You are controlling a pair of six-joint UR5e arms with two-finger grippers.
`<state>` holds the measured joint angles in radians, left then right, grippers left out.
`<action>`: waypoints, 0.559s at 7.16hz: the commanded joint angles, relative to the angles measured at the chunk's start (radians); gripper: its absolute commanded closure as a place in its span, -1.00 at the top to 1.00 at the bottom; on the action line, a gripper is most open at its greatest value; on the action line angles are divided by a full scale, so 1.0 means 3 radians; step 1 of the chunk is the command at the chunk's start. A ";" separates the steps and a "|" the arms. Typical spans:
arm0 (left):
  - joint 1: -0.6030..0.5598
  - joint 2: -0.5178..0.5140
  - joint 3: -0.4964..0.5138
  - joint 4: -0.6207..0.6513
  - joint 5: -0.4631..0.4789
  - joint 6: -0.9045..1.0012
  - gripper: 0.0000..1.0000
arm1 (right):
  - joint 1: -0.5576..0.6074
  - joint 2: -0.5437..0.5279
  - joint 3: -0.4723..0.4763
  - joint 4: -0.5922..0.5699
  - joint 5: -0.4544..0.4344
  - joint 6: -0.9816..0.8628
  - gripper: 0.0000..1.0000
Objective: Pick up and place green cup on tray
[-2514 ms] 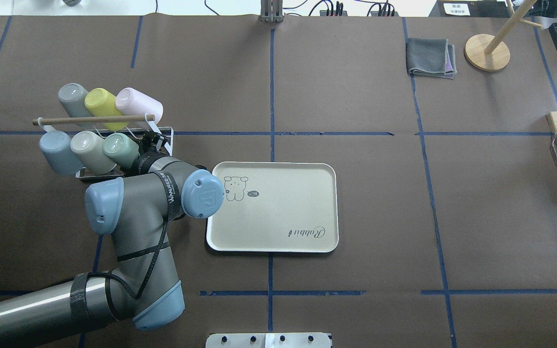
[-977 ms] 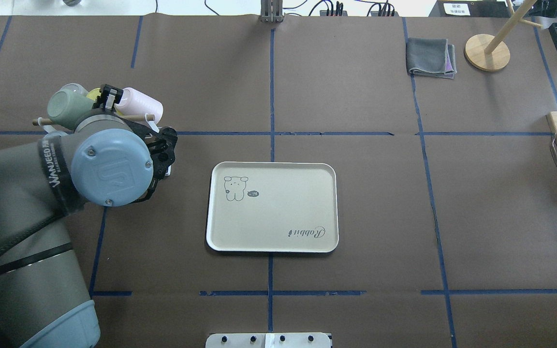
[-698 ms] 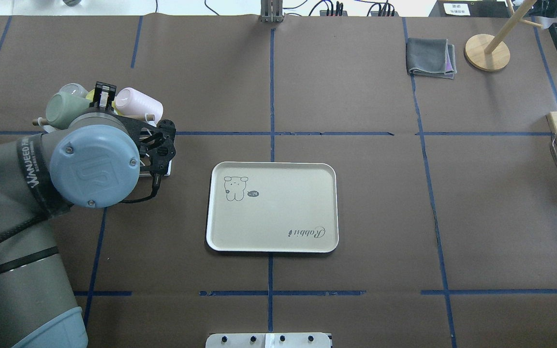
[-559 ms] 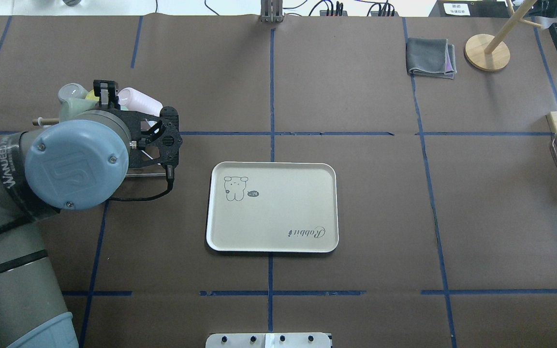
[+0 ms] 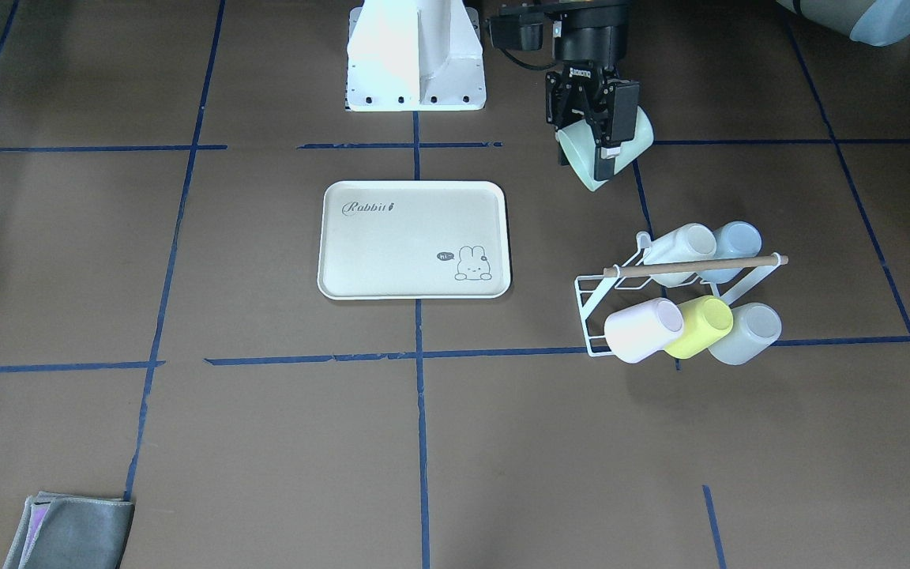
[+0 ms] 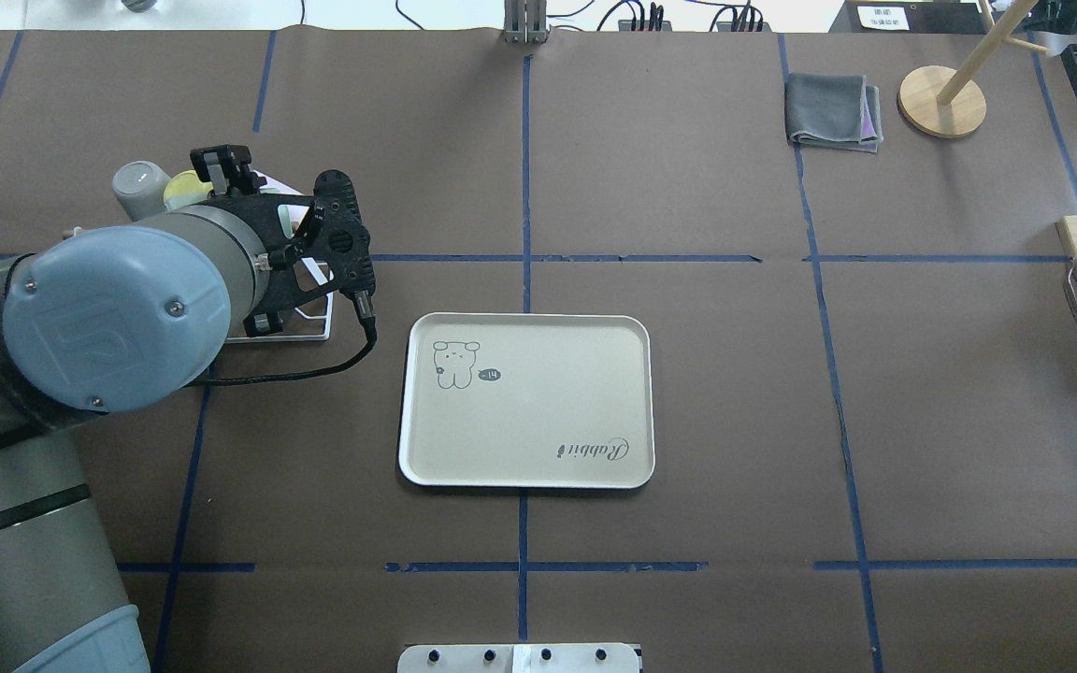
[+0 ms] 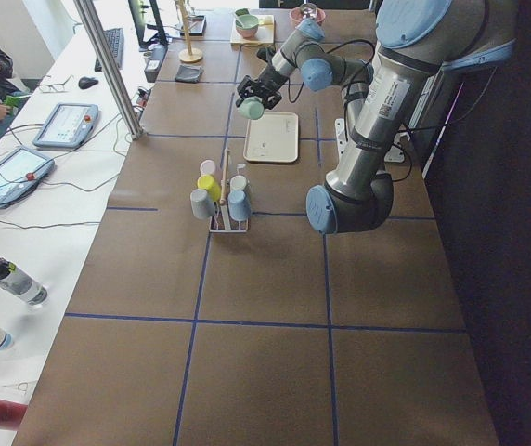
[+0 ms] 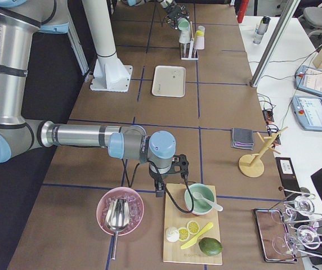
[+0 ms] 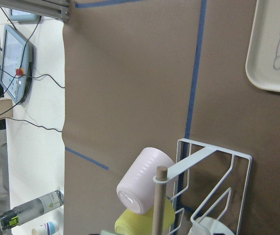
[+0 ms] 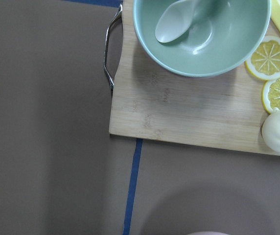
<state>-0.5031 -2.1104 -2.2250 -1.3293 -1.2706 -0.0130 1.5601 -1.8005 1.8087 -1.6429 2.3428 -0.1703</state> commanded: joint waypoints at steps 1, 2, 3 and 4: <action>0.0030 0.0075 0.0180 -0.0866 -0.0090 -0.0669 0.59 | 0.0000 0.0009 -0.0001 0.0000 0.0004 0.0000 1.00; 0.0086 0.0086 0.0424 -0.1403 -0.0090 -0.1118 0.54 | 0.0000 0.0009 -0.0006 0.0000 0.0004 0.0000 1.00; 0.0122 0.0096 0.0695 -0.2021 -0.0090 -0.1507 0.53 | 0.0000 0.0009 -0.0006 0.0000 0.0004 0.0000 1.00; 0.0133 0.0096 0.1012 -0.2574 -0.0090 -0.1683 0.53 | 0.0000 0.0009 -0.0011 0.0000 0.0004 0.0000 1.00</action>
<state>-0.4710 -2.0832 -2.0268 -1.8966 -1.2973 -0.4230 1.5601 -1.7979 1.8068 -1.6429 2.3439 -0.1703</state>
